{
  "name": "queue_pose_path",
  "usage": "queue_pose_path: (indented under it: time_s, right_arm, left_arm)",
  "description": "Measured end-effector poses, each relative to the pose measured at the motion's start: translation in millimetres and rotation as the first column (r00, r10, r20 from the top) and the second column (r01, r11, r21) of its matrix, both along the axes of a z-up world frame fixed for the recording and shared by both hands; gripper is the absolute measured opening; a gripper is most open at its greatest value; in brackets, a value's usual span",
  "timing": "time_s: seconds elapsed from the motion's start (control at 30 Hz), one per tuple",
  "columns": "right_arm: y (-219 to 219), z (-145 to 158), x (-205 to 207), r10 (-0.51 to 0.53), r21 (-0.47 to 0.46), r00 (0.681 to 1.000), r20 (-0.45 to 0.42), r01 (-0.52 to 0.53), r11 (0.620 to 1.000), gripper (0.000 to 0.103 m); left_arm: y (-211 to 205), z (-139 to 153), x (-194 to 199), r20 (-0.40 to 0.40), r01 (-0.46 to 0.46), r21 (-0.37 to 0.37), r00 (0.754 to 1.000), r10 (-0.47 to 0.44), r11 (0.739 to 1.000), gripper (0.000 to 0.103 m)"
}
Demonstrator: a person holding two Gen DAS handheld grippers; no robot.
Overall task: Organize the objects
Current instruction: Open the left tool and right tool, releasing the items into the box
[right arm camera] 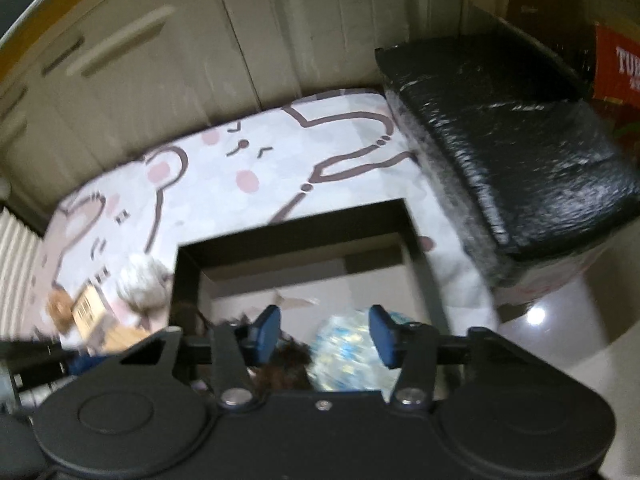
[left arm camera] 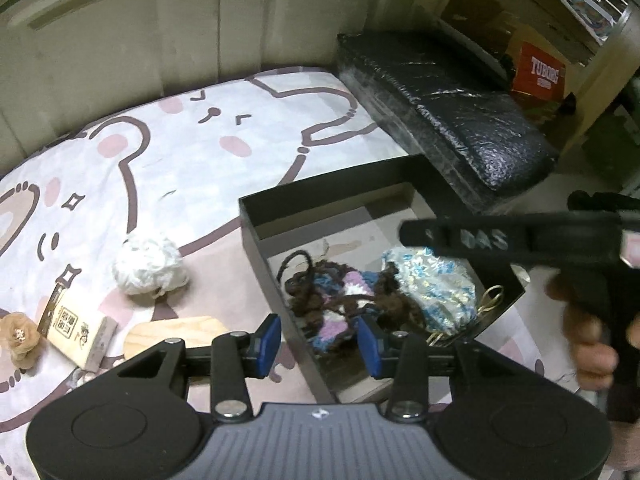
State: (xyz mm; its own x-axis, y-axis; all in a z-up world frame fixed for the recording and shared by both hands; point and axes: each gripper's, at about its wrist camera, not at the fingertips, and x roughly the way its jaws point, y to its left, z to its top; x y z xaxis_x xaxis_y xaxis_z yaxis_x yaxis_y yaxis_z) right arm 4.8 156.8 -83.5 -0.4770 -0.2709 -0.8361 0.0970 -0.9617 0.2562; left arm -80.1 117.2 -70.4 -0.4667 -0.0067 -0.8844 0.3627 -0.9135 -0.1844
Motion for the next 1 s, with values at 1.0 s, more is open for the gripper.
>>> queue_pose_path:
  time_s: [1.0]
  right_arm:
    - [-22.5,-10.0,6.9,-0.245,0.105,0.967,0.075,0.237,0.966,0.035]
  left_arm:
    - [-6.7,1.5,10.3,-0.002,0.004,-0.039,1.000,-0.004,0.999,0.044]
